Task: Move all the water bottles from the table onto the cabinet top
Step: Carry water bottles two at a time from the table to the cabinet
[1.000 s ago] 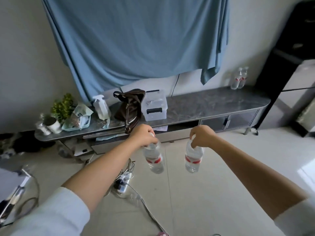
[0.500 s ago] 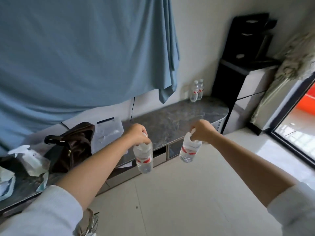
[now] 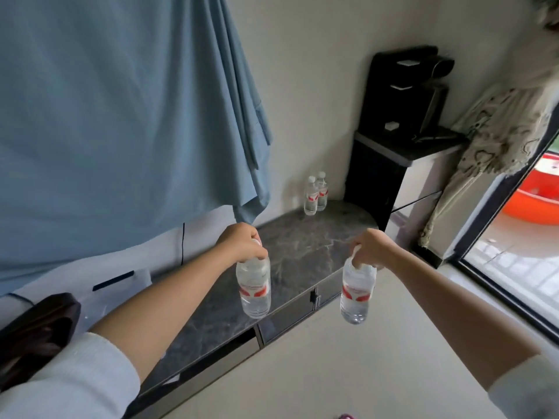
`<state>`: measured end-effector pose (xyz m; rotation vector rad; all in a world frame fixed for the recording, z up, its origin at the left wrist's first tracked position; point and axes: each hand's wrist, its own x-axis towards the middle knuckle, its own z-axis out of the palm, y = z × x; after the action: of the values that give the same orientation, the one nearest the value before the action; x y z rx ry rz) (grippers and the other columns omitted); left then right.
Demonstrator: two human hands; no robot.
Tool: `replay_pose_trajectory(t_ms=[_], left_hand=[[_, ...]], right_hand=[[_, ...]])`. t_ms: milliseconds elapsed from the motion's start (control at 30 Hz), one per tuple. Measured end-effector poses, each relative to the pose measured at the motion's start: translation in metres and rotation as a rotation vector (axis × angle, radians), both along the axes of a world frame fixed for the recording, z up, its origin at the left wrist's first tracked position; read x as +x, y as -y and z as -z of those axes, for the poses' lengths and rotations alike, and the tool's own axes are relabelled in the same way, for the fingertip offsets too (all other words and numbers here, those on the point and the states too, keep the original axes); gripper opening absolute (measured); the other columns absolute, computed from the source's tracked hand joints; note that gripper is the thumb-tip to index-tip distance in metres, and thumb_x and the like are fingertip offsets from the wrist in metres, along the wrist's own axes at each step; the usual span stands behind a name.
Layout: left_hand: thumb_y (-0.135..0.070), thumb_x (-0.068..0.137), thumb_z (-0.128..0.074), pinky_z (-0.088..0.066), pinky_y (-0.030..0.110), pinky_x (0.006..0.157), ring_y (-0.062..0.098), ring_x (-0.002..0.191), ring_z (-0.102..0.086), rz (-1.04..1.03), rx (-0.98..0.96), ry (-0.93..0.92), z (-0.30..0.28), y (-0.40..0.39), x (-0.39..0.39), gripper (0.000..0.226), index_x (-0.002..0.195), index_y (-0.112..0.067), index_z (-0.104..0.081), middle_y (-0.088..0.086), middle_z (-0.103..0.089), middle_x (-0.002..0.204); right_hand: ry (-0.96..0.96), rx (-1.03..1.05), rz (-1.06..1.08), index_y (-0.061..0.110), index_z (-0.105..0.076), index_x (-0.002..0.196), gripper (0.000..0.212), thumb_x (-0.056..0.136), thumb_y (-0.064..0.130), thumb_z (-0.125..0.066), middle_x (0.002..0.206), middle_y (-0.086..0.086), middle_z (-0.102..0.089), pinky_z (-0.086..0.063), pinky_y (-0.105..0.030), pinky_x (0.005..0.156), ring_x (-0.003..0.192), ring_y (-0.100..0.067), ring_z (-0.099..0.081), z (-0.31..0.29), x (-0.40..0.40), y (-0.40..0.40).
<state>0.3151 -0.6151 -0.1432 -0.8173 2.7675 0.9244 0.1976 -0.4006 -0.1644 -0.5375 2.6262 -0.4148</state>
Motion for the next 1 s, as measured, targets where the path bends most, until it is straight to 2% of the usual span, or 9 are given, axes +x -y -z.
replay_pose_trajectory(t_ms=[67, 133, 200, 400, 500, 633, 800, 933, 1000], left_hand=[[-0.010, 0.071, -0.066, -0.046, 0.022, 0.061, 0.020, 0.074, -0.057, 0.014, 0.002, 0.038, 0.004, -0.005, -0.039, 0.014, 0.064, -0.017, -0.056, 0.005, -0.061, 0.083], [-0.012, 0.072, -0.067, -0.044, 0.020, 0.057, 0.018, 0.073, -0.055, 0.039, -0.005, 0.082, 0.007, -0.010, -0.072, 0.018, 0.062, -0.019, -0.053, 0.001, -0.059, 0.076], [-0.015, 0.073, -0.068, -0.040, 0.018, 0.051, 0.015, 0.070, -0.053, 0.048, -0.013, 0.093, 0.011, -0.014, -0.107, 0.017, 0.064, -0.019, -0.054, -0.003, -0.054, 0.070], [-0.014, 0.073, -0.066, -0.033, 0.018, 0.047, 0.008, 0.050, -0.042, 0.044, -0.042, 0.135, 0.034, -0.020, -0.195, 0.018, 0.062, -0.018, -0.052, -0.005, -0.048, 0.057], [-0.015, 0.071, -0.068, -0.034, 0.019, 0.047, 0.012, 0.054, -0.047, 0.065, -0.054, 0.141, 0.041, -0.020, -0.237, 0.021, 0.059, -0.019, -0.051, -0.005, -0.050, 0.059], [-0.017, 0.074, -0.065, -0.033, 0.020, 0.049, 0.020, 0.068, -0.050, 0.069, -0.082, 0.192, 0.055, -0.012, -0.293, 0.018, 0.061, -0.016, -0.051, 0.000, -0.052, 0.065], [-0.020, 0.077, -0.060, -0.026, 0.022, 0.049, 0.022, 0.067, -0.045, 0.078, -0.095, 0.285, 0.079, 0.010, -0.359, 0.015, 0.071, -0.010, -0.052, 0.005, -0.050, 0.073], [-0.022, 0.078, -0.060, -0.028, 0.023, 0.049, 0.020, 0.070, -0.047, 0.095, -0.064, 0.341, 0.099, 0.024, -0.412, 0.013, 0.074, -0.012, -0.053, 0.004, -0.052, 0.075], [-0.024, 0.079, -0.060, -0.030, 0.024, 0.051, 0.022, 0.076, -0.049, 0.081, -0.052, 0.335, 0.107, 0.030, -0.438, 0.013, 0.082, -0.012, -0.056, 0.005, -0.054, 0.084]], right_hand=[[0.008, 0.028, -0.034, 0.008, -0.070, 0.100, 0.025, 0.076, 0.007, -0.065, 0.066, 0.005, -0.050, -0.036, -0.013, 0.039, 0.054, -0.008, -0.044, 0.007, -0.036, -0.007], [0.010, 0.049, -0.080, 0.010, -0.069, 0.104, 0.028, 0.077, 0.007, -0.064, 0.091, -0.002, -0.065, -0.039, -0.017, 0.051, 0.071, -0.012, -0.050, 0.012, -0.070, -0.015], [0.002, 0.033, -0.079, 0.010, -0.069, 0.107, 0.029, 0.078, 0.008, -0.064, 0.110, -0.008, -0.065, -0.040, -0.019, 0.055, 0.083, -0.014, -0.050, 0.015, -0.108, -0.020], [-0.040, -0.001, -0.030, 0.007, -0.068, 0.105, 0.028, 0.079, 0.006, -0.061, 0.093, -0.003, -0.052, -0.030, -0.014, 0.046, 0.083, -0.015, -0.047, 0.029, -0.194, -0.025], [-0.043, -0.030, 0.001, 0.007, -0.068, 0.104, 0.026, 0.078, 0.005, -0.062, 0.100, -0.006, -0.057, -0.029, -0.014, 0.046, 0.084, -0.015, -0.046, 0.040, -0.238, -0.028], [-0.016, 0.020, -0.011, 0.007, -0.068, 0.103, 0.024, 0.079, 0.009, -0.064, 0.092, -0.003, -0.053, -0.031, -0.013, 0.047, 0.085, -0.016, -0.048, 0.051, -0.295, -0.023], [0.038, 0.105, -0.046, 0.006, -0.069, 0.103, 0.024, 0.080, 0.011, -0.063, 0.090, -0.001, -0.055, -0.036, -0.015, 0.051, 0.083, -0.016, -0.051, 0.070, -0.356, -0.007], [0.083, 0.193, -0.110, 0.005, -0.068, 0.105, 0.026, 0.080, 0.010, -0.061, 0.102, -0.009, -0.065, -0.043, -0.023, 0.066, 0.088, -0.018, -0.055, 0.085, -0.398, 0.009], [0.095, 0.202, -0.108, 0.007, -0.067, 0.105, 0.026, 0.079, 0.010, -0.062, 0.109, -0.009, -0.065, -0.042, -0.021, 0.062, 0.087, -0.018, -0.055, 0.092, -0.422, 0.017]])
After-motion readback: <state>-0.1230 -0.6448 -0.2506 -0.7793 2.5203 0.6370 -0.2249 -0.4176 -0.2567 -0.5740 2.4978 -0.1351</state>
